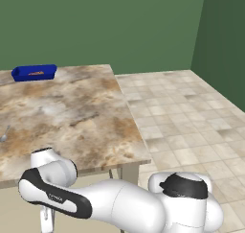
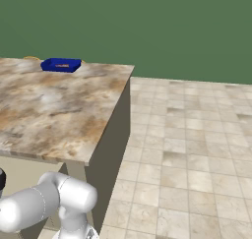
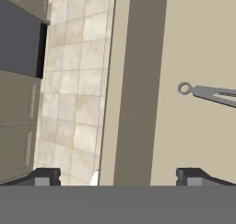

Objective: Take the tongs from the drawer on the left and place them on the dining counter next to the tray containing the hot dog.

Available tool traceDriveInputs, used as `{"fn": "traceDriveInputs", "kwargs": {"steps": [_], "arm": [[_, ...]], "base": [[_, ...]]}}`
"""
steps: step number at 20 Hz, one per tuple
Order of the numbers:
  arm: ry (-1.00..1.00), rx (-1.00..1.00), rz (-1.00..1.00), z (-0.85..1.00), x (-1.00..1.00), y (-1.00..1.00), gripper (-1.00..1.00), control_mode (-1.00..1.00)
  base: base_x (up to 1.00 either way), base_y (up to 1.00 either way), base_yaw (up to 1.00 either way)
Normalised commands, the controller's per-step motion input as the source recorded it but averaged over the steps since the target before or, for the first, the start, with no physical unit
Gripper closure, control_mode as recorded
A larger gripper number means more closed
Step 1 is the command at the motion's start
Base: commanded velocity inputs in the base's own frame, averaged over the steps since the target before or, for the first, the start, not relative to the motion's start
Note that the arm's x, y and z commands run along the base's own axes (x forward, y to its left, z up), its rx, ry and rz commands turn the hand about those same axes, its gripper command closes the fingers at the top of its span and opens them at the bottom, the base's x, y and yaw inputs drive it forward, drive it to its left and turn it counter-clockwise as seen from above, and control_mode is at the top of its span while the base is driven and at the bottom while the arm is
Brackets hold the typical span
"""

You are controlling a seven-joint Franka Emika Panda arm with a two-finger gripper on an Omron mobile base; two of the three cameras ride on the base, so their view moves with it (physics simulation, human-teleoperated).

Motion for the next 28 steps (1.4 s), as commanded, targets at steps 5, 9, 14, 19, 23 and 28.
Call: {"fn": "traceDriveInputs", "kwargs": {"steps": [5, 9, 14, 19, 23, 28], "arm": [[0.00, -0.01, 0.00, 0.00, 0.17, 0.00, -1.00, -1.00], [0.00, -0.03, 0.00, 0.00, 0.10, 0.00, -1.00, -1.00], [0.00, -0.03, 0.03, 0.00, 0.12, 0.00, -1.00, -1.00], [0.00, -0.01, -0.03, 0.00, 0.05, 0.00, -1.00, -1.00], [0.00, -0.01, -0.10, 0.00, 0.00, 0.00, -1.00, -1.00], [0.00, 0.00, -0.09, 0.00, 0.00, 0.00, -1.00, -1.00]], "base": [[0.00, 0.00, 0.00], [0.00, 0.00, 0.00], [0.00, 0.00, 0.00], [0.00, 0.00, 0.00], [0.00, 0.00, 0.00], [0.00, 0.00, 0.00]]}}
